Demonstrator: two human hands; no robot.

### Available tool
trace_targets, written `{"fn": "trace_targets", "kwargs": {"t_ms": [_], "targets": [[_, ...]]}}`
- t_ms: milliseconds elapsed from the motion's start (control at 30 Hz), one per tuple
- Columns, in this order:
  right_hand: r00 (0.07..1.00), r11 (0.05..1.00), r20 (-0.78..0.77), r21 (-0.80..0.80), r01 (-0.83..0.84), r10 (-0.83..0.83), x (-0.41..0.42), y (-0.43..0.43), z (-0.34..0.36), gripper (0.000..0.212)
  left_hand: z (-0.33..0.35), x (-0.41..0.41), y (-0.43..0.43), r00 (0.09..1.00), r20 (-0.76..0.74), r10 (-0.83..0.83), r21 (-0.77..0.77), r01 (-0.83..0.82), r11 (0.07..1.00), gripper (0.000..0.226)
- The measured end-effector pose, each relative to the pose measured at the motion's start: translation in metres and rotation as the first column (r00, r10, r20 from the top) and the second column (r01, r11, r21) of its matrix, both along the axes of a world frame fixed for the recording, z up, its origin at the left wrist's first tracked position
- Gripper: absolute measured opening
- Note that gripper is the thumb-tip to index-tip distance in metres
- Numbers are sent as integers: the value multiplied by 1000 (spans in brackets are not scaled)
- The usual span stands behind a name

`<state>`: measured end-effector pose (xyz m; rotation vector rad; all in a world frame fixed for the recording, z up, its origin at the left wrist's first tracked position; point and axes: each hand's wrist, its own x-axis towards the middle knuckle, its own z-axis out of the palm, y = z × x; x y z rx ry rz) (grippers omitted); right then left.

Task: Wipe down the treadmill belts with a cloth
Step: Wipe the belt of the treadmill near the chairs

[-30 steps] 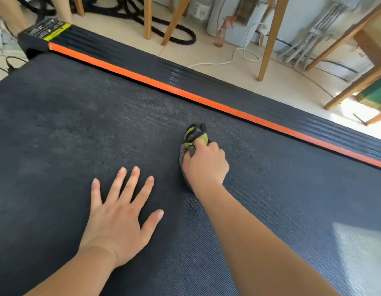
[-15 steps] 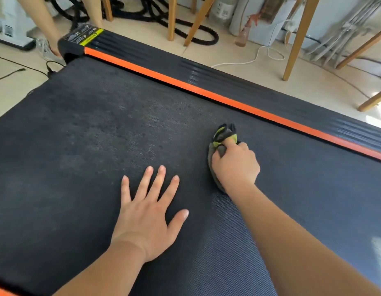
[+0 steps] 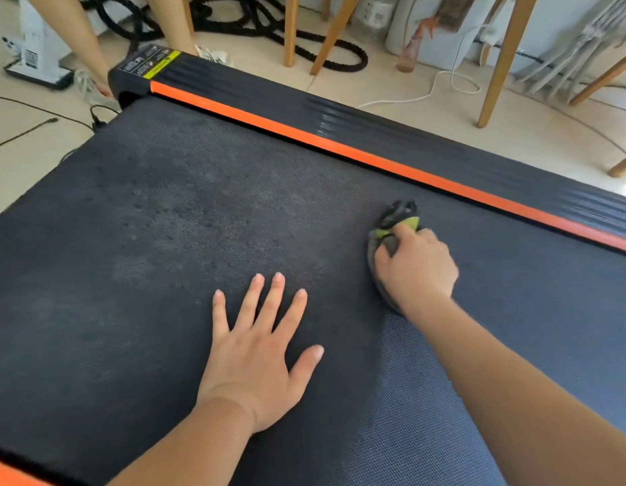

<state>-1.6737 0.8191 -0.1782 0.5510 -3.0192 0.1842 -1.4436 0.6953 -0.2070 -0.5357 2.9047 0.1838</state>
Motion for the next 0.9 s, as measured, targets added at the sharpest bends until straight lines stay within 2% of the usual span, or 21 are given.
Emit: {"fn": "trace_targets", "kwargs": {"t_ms": [67,133,167,200,233,267,333,367,433,467,533,600,633,667,700,733,767,800,833,867,900], "targets": [[957,960,-75,-7,-280,279,49,-3,-4,33,1,0,0,1000,14,-7,-2,7,1000,78],[830,829,-72,-48,-557,553,77,10,-7,30,2,0,0,1000,27,-7,1,7,1000,78],[765,763,-69,-61,-644,640,69,18,-7,28,2,0,0,1000,29,-8,-1,8,1000,78],[751,751,-65,-36,-660,657,53,25,-7,28,2,0,1,1000,27,-8,-6,8,1000,78],[788,790,-72,0,-613,611,33,29,-8,29,2,0,1,1000,18,-5,-11,5,1000,79],[862,867,-87,29,-498,499,12,30,-7,31,1,0,1,1000,12,-1,-13,1,1000,79],[986,987,-50,-10,-161,160,-23,30,-3,33,1,0,1,1000,8,2,-9,-2,1000,79],[999,998,-36,-41,-37,36,-27,26,-4,32,1,0,1,1000,3,6,-6,-6,1000,79],[999,1000,-40,-6,11,-12,-3,13,-5,31,1,0,1,1000,17,11,-3,-11,1000,78],[995,998,-85,8,-60,61,17,10,-5,29,2,0,1,1000,29,8,4,-9,1000,78],[932,940,-140,-17,-340,335,63,18,-7,26,2,-1,1,999,40,-2,14,1,1000,78],[776,776,-125,-62,-628,618,80,41,-11,22,2,-1,1,999,45,-8,10,8,1000,78],[696,693,-121,-69,-717,708,69,50,-11,21,2,-1,1,999,39,-7,5,7,1000,78],[666,666,-110,-42,-744,737,53,56,-11,22,2,-1,1,999,33,-6,1,6,1000,79],[705,710,-121,-5,-704,699,35,57,-11,25,2,0,1,1000,31,-2,-1,2,1000,79],[799,807,-138,7,-591,586,18,55,-9,28,3,-1,1,1000,28,4,-4,-4,1000,79],[904,911,-133,-15,-412,407,3,50,-9,30,4,-1,1,1000,22,7,-6,-6,1000,79],[972,975,-108,-58,-215,208,-6,44,-9,30,4,-2,2,1000,18,6,-8,-6,1000,79],[993,995,-98,-72,-66,59,-6,37,-10,30,3,-1,2,1000,15,6,-9,-6,1000,78],[995,999,-97,-34,-2,-1,3,28,-10,30,3,-1,2,1000,11,8,-11,-8,1000,78],[993,1000,-113,14,-16,18,18,21,-11,30,4,-1,2,1000,11,11,-11,-10,1000,78]]}}
